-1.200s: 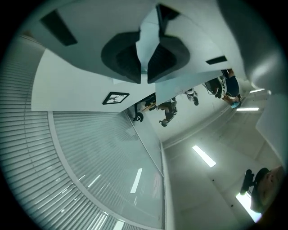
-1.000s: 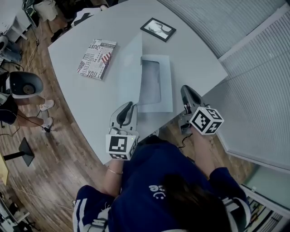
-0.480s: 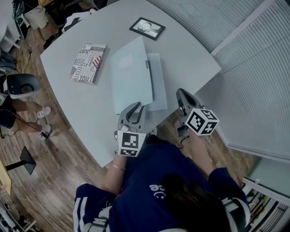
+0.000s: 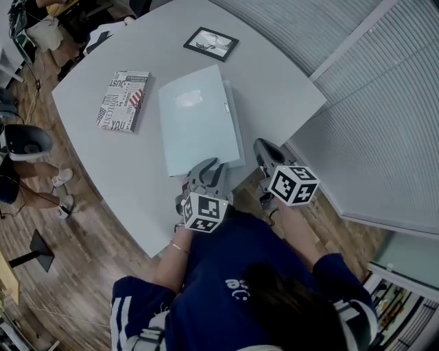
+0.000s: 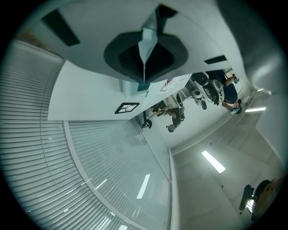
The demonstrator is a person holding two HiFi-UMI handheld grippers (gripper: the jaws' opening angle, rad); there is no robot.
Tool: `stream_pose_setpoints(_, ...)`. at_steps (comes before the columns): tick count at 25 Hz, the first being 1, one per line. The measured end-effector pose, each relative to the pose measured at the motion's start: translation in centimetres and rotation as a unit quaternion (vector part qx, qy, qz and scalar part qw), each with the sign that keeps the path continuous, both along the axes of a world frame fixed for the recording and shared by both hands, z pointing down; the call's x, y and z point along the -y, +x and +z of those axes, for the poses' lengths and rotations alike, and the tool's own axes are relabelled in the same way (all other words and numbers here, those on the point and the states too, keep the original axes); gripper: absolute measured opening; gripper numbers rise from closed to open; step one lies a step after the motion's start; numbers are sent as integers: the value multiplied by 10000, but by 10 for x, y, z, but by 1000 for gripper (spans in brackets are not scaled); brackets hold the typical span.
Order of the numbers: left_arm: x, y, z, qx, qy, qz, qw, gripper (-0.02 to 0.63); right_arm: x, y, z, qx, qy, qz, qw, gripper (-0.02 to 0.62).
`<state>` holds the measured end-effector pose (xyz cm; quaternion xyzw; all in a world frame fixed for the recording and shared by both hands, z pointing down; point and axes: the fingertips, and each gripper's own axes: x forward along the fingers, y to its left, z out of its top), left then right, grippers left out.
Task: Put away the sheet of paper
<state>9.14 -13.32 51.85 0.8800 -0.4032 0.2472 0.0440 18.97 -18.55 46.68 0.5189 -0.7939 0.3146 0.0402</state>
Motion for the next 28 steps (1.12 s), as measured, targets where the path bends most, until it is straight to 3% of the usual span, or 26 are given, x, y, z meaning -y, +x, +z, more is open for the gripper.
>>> stream_pose_setpoints(5, 1, 7, 7, -342, -389, 148, 9985, 72, 2, 2, 10, -161, -133, -23, 9998, 20)
stream_pose_setpoints(7, 3, 8, 7, -679, -659, 143, 9954, 78, 5, 3, 12, -153, -163, -54, 9997, 20)
stream_pose_setpoints(12, 14, -6, 12, -1582, -1288, -446, 9779, 78, 11, 6, 17, -120, -236, -101, 9996, 20)
stream_pose_setpoints(16, 24, -21, 25, -2091, -1758, -975, 9570, 77, 8, 3, 20, -54, -273, -112, 9995, 20)
stream_pose_setpoints(20, 27, -23, 43, -2183, -2075, -1182, 9462, 77, 3, 3, 25, -145, -434, -89, 9989, 20)
stream_pose_setpoints(25, 23, -21, 44, -2002, -1957, -1108, 9536, 77, -3, -2, 23, -64, -406, -97, 9991, 20)
stream_pose_setpoints(28, 21, -24, 36, -2161, -1879, -1093, 9519, 77, -6, -12, 17, 46, -246, -165, 9996, 20)
